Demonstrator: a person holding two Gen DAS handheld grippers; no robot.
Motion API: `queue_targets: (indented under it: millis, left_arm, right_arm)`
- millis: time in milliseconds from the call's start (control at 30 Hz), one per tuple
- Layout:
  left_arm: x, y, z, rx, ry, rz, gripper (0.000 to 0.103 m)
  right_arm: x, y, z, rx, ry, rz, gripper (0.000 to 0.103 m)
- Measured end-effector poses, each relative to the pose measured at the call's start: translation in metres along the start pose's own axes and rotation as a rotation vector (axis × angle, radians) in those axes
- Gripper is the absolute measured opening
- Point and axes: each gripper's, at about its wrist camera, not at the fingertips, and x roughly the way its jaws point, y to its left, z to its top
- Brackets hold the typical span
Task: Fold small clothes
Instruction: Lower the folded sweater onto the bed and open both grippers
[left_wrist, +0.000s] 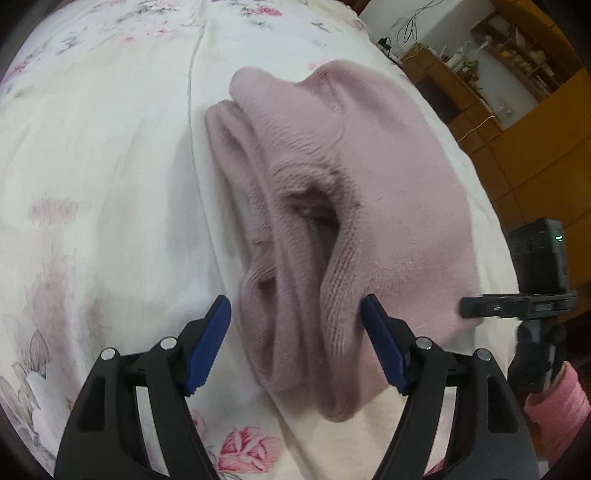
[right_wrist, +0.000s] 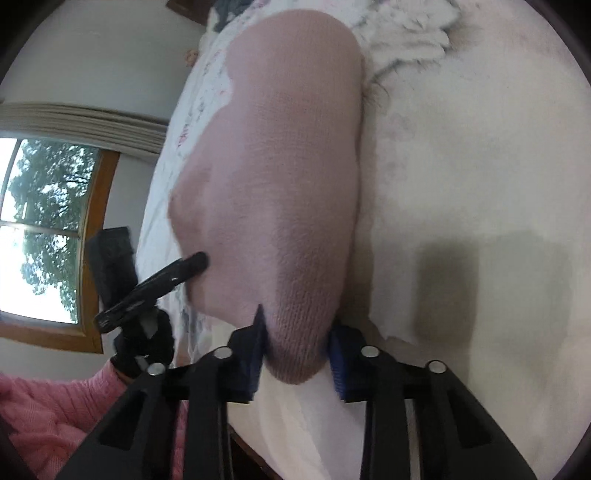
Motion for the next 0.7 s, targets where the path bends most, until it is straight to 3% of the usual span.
queue_targets:
  millis: [300,433,500,567,700]
  left_arm:
    - [0.006,0.001,-0.004,0.015,0.019,0.03,0.075]
    - [-0.007,-0.005,-0.009,0.008,0.033,0.06,0.074]
    - [-0.017,-0.013,-0.01,0.024,0.023,0.092,0.074]
    - [-0.031,-0.021,-0.013,0.04,0.02,0.126,0.075]
    - [-0.061,-0.034,-0.021,0.039,-0.013,0.167,0.084]
  right_arm:
    - [0.004,-0.001,-0.006,0.032,0.0,-0.042,0.025]
    - [-0.002,0.011,-0.012,0.016,-0.024,-0.116,0.041]
    - [-0.005,0.02,-0.013,-0.004,-0.048,-0.2,0.055]
    - [-0.014,0.036,-0.018,-0.032,-0.086,-0.309,0.081]
    - [-0.028,0.066,-0.028,-0.085,-0.149,-0.503,0.093]
